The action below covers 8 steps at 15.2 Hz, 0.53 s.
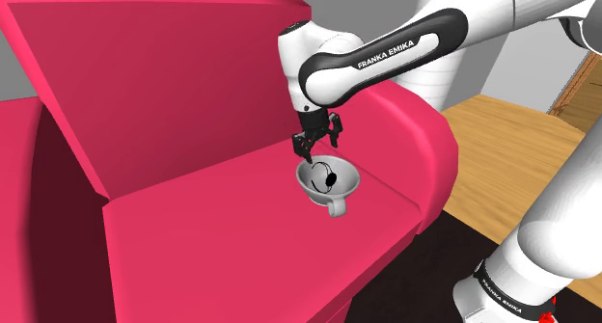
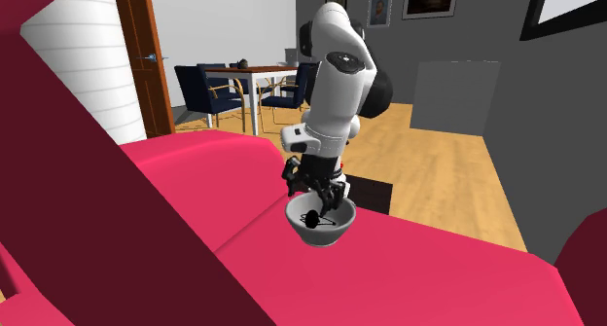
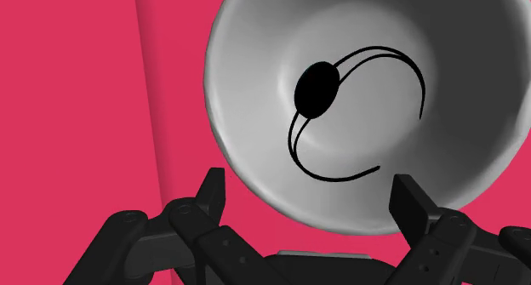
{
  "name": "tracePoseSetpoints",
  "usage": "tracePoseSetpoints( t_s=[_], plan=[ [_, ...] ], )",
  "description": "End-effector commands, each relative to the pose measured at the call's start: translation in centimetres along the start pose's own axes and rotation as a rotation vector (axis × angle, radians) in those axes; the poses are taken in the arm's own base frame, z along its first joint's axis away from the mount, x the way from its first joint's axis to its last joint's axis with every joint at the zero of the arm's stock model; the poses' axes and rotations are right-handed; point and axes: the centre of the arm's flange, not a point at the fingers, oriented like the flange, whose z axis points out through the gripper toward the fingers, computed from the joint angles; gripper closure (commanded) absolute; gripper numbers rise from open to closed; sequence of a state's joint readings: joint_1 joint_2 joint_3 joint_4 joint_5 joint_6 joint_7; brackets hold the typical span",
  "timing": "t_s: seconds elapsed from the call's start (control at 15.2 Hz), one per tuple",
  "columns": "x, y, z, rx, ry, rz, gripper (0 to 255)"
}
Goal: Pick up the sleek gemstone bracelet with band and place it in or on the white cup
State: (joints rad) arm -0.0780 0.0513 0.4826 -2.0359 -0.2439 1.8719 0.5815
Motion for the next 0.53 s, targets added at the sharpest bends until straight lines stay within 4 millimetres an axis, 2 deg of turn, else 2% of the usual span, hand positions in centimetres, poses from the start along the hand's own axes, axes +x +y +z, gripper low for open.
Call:
tracePoseSetpoints(
  t_s=[0.0,0.13,0.46],
  plan=[
    [0.1,0.0,-2.0,0.0,0.0,0.0,0],
    [0.1,0.0,-4.4,0.0,0.0,0.0,0],
    [0.1,0.0,-4.4,0.0,0.0,0.0,0]
  ],
)
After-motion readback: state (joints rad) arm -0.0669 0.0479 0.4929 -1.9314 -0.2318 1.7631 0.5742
